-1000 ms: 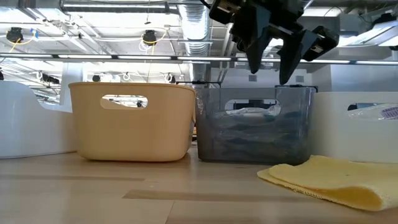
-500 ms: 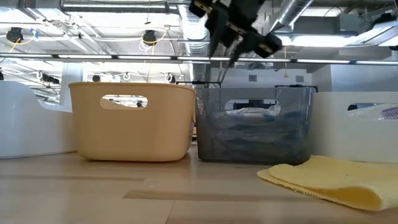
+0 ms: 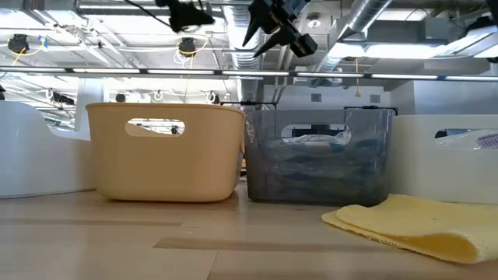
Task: Pick & Place Toothbrushes
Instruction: Put the purple toothbrush into the right white bin
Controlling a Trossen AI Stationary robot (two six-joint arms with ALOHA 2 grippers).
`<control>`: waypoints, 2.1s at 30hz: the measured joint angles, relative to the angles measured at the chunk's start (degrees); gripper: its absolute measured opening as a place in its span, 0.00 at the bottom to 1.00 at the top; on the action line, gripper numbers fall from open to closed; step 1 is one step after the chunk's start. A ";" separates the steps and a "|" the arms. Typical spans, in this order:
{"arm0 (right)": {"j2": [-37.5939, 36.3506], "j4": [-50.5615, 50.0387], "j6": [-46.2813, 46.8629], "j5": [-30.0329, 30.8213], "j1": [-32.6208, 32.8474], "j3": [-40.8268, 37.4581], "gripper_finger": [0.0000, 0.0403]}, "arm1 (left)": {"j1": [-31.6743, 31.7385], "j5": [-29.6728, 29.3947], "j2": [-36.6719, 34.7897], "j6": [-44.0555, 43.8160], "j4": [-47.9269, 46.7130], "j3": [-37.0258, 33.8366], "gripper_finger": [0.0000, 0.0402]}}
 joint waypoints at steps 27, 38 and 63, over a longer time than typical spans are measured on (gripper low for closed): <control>16.41 -2.70 -20.40 -6.56 -8.43 -0.02 0.29 | 9.92 -0.80 6.56 1.24 -12.32 1.39 0.83; 20.86 3.64 -21.48 -1.99 -6.38 1.19 0.24 | 9.01 -0.65 6.54 -2.96 -12.29 -2.88 0.83; 36.37 -9.53 -23.94 0.30 -4.47 13.90 0.48 | 6.64 -2.00 2.29 -5.81 -15.73 -4.08 0.83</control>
